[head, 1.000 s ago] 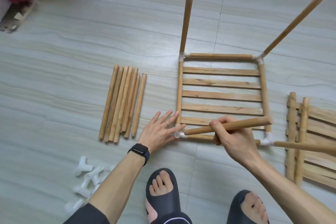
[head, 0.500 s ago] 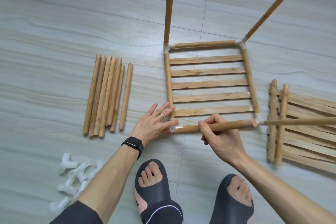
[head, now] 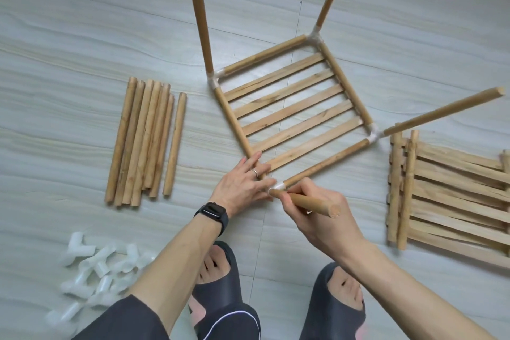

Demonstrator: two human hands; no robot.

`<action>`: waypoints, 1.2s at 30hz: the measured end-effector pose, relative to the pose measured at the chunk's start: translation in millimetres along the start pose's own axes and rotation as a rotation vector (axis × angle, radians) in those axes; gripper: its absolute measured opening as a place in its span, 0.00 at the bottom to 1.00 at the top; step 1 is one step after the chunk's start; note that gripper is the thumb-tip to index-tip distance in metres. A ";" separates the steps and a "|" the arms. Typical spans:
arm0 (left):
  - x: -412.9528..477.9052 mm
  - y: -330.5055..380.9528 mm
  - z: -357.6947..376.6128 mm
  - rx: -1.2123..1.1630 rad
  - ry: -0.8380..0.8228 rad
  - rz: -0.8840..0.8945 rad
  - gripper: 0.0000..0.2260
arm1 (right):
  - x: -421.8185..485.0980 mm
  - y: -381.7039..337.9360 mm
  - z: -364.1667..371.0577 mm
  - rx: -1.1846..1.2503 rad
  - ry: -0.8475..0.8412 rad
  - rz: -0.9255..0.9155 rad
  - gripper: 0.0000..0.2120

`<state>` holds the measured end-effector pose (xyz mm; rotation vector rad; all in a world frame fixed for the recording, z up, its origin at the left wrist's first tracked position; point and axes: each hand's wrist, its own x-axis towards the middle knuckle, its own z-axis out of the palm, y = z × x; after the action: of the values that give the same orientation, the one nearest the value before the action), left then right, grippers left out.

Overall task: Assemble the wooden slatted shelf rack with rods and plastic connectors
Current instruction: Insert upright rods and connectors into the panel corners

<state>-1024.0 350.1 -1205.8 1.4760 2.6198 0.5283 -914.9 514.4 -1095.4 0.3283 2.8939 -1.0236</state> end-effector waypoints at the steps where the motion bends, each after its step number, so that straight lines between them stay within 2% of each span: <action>1: 0.1 -0.2 1.3 0.024 0.027 0.016 0.11 | 3.5 -1.0 0.3 -0.029 -0.036 -0.006 0.11; 2: 0.3 -1.0 2.4 0.055 0.053 0.040 0.10 | 6.9 -2.2 1.5 -0.068 -0.070 -0.024 0.12; 5: 0.4 -1.0 3.4 0.125 0.071 0.078 0.17 | 11.8 -5.1 6.5 -0.121 -0.105 -0.060 0.15; 8: -0.5 0.1 4.8 0.124 0.067 0.065 0.10 | 9.6 -2.8 7.9 -0.107 -0.116 -0.039 0.14; 12: -3.1 1.4 8.6 0.109 0.085 0.052 0.13 | 1.7 4.9 8.0 -0.094 -0.131 -0.043 0.14; 14: -4.0 3.8 8.4 0.059 0.054 0.010 0.10 | -0.3 13.7 6.6 -0.072 -0.192 -0.044 0.11; 16: -3.4 5.1 6.2 0.022 0.018 -0.039 0.13 | -0.3 28.6 5.2 -0.074 -0.307 -0.028 0.14; 18: -2.7 5.0 4.4 -0.019 -0.057 -0.077 0.14 | 0.8 47.5 3.0 -0.094 -0.340 0.027 0.19; 21: -1.8 1.2 -1.2 0.007 -0.359 -0.176 0.24 | 12.8 81.2 1.7 -0.292 -0.285 0.115 0.23; 23: -2.8 -7.7 -6.1 0.084 -0.447 -0.170 0.23 | 24.5 97.2 2.1 -0.472 -0.312 0.142 0.30; 25: -7.4 -18.0 -12.2 0.117 -0.478 -0.154 0.22 | 32.5 105.2 4.9 -0.584 -0.360 0.120 0.32; 27: -14.4 -27.1 -20.4 0.101 -0.465 -0.208 0.21 | 38.8 102.0 8.5 -0.622 -0.334 0.069 0.30; 30: -26.8 -31.1 -27.8 -0.053 -0.350 -0.398 0.19 | 44.3 88.1 20.0 -0.598 -0.194 0.004 0.17; 31: -29.8 -31.4 -28.2 -0.105 -0.309 -0.467 0.19 | 45.6 82.0 23.4 -0.600 -0.202 0.002 0.15; 36: -36.0 -32.4 -29.9 -0.388 -0.105 -0.841 0.15 | 38.6 61.8 42.1 -0.609 -0.255 0.011 0.20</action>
<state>-1038.5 296.8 -1192.1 0.2311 2.5325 0.7443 -940.0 541.8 -1170.9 0.1584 2.7786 -0.1322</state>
